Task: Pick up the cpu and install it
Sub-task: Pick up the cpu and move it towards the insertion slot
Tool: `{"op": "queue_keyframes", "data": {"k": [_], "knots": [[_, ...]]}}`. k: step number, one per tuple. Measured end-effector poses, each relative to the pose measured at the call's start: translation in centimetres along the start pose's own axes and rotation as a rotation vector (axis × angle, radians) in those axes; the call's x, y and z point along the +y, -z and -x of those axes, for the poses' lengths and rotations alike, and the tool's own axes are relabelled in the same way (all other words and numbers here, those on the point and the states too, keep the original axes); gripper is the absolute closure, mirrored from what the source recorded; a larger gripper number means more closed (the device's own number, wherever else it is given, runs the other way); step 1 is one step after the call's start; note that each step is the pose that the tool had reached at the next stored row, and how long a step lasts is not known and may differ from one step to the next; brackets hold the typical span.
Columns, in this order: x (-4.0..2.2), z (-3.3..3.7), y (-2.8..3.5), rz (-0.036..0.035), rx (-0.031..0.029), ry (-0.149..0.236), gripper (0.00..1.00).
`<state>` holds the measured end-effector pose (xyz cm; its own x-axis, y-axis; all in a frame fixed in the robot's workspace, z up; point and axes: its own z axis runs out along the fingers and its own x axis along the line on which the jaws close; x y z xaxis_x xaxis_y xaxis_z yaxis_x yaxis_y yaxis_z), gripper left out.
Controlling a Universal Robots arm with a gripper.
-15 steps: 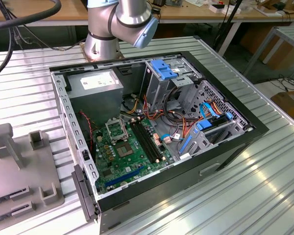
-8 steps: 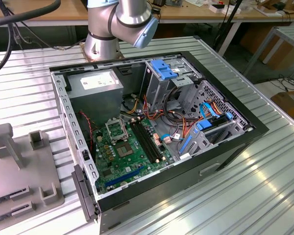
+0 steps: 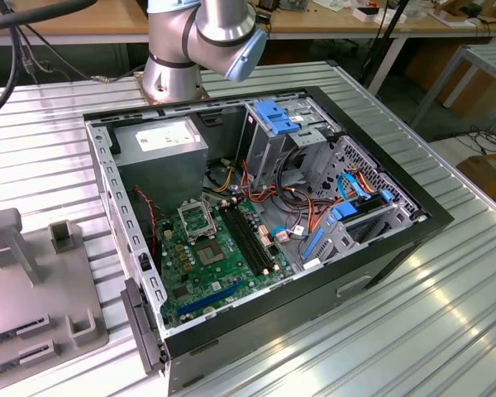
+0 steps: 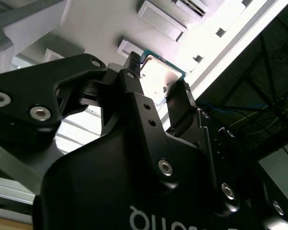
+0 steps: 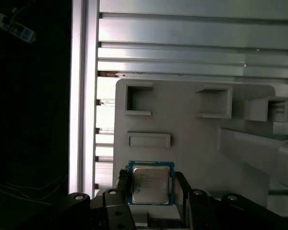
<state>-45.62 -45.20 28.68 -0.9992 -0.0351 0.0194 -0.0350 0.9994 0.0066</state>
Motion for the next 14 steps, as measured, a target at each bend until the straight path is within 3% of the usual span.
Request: {"op": "queue_keyframes", "data": {"k": [14], "knots": [[0.00,-0.01,0.83,0.0002,0.0006,0.000,0.53]]}}
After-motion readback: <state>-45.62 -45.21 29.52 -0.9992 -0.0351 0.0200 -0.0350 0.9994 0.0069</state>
